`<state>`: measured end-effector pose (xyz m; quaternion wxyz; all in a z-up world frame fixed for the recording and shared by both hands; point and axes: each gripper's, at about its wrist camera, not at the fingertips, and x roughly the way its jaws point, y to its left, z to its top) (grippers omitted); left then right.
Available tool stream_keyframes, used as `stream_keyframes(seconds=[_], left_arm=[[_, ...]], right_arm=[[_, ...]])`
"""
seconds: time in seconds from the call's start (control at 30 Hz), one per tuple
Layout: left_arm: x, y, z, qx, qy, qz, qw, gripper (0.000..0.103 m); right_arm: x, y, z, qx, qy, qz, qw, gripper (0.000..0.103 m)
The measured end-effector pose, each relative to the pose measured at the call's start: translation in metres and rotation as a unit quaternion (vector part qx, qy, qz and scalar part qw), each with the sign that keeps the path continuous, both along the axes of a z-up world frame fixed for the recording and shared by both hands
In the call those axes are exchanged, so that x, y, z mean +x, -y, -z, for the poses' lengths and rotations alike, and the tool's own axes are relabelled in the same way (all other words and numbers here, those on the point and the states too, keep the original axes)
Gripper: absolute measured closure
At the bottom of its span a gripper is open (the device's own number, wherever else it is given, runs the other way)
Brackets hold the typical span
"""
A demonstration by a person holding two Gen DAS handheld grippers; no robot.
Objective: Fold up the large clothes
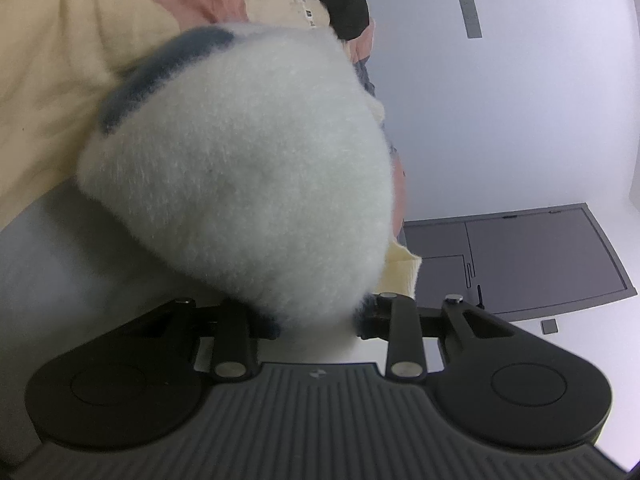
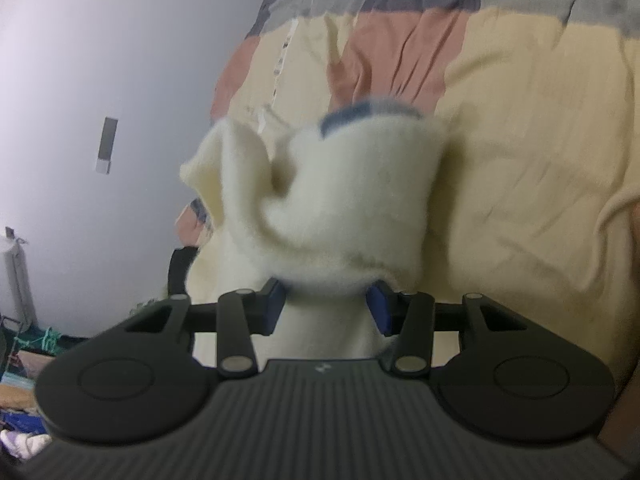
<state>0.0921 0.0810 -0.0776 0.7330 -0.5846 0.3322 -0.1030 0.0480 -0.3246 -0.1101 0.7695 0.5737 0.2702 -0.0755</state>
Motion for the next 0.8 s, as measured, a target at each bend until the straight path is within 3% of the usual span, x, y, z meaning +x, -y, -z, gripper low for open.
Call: stream_keyframes(seconds=[0.07,0.33,0.5,0.53,0.57,0.63,0.8], left_arm=[[-0.003,0.000,0.000,-0.004,-0.003,0.001,1.0000,0.067],[0.010,-0.003,0.001,0.004,-0.002,0.009,1.0000,0.067],[0.010,-0.006,0.008,0.014,-0.018,0.010,0.9997,0.065],[0.011,-0.006,0.010,0.013,-0.020,0.009,0.9997,0.065],[0.010,-0.007,0.010,0.014,-0.021,0.009,0.9996,0.064],[0.011,-0.007,0.010,0.018,-0.022,0.008,0.9996,0.064],[0.012,-0.008,0.011,0.015,-0.027,0.005,0.9995,0.064]], right_arm=[[-0.001,0.002,-0.002,-0.016,-0.002,0.012,1.000,0.064],[0.002,0.010,-0.005,-0.042,-0.010,0.025,0.999,0.064],[0.005,0.006,-0.006,-0.041,-0.013,-0.010,0.999,0.063],[0.006,0.005,-0.006,-0.037,-0.011,-0.026,0.999,0.053],[0.006,0.003,-0.006,-0.032,-0.007,-0.037,0.999,0.036],[0.009,-0.003,-0.003,-0.011,0.009,-0.065,0.998,0.020],[0.029,-0.020,0.015,0.038,-0.012,-0.131,0.991,0.016]])
